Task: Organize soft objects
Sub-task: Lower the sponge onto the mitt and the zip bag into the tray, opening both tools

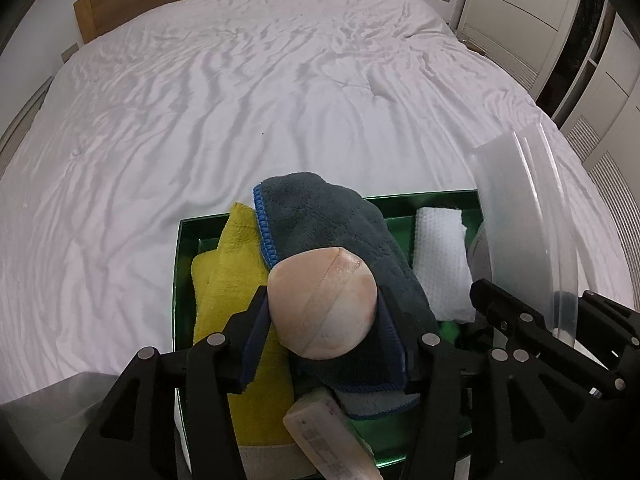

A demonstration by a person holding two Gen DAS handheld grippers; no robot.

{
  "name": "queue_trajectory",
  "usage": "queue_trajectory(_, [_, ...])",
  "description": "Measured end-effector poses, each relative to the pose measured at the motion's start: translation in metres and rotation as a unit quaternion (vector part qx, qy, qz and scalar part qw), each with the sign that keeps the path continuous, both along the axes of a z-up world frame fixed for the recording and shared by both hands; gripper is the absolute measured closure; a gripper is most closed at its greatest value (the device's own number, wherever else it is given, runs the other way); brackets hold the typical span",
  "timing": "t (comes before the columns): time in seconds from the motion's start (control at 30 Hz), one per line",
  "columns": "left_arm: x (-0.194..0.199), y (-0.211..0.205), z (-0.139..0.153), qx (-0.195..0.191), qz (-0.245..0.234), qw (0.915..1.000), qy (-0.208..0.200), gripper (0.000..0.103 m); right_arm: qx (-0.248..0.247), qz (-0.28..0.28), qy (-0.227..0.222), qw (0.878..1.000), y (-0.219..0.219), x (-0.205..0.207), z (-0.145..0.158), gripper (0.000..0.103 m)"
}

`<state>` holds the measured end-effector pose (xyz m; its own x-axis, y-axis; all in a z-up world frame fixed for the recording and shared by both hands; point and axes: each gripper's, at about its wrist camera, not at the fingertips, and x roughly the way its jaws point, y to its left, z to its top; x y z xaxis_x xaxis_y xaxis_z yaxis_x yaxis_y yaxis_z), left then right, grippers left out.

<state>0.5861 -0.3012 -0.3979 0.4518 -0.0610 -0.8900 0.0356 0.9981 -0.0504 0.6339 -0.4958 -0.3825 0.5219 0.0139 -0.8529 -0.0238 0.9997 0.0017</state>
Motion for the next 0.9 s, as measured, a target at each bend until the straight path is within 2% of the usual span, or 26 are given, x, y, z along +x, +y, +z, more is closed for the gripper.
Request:
queue_trajectory(0.1, [0.003, 0.003, -0.002, 0.0, 0.007, 1.0, 0.002, 0.054, 0.001, -0.008, -0.001, 1.0, -0.003, 0.001, 0.0, 0.073])
queue_trajectory(0.2, [0.003, 0.006, -0.002, -0.002, 0.009, 1.0, 0.002, 0.051, 0.005, -0.008, -0.002, 1.0, -0.004, 0.001, 0.0, 0.071])
queue_trajectory(0.53, [0.005, 0.016, 0.003, -0.007, 0.031, 0.9995, -0.003, 0.05, 0.002, -0.008, -0.008, 1.0, 0.0, 0.007, 0.005, 0.066])
queue_trajectory(0.73, [0.001, 0.02, 0.002, -0.008, 0.035, 0.9994, 0.001, 0.049, 0.001, -0.007, 0.01, 1.0, -0.001, 0.013, 0.001, 0.055])
queue_trajectory(0.9, [0.0, 0.025, 0.006, -0.012, 0.043, 0.999, -0.005, 0.043, 0.001, -0.013, 0.005, 1.0, -0.004, 0.014, 0.007, 0.044])
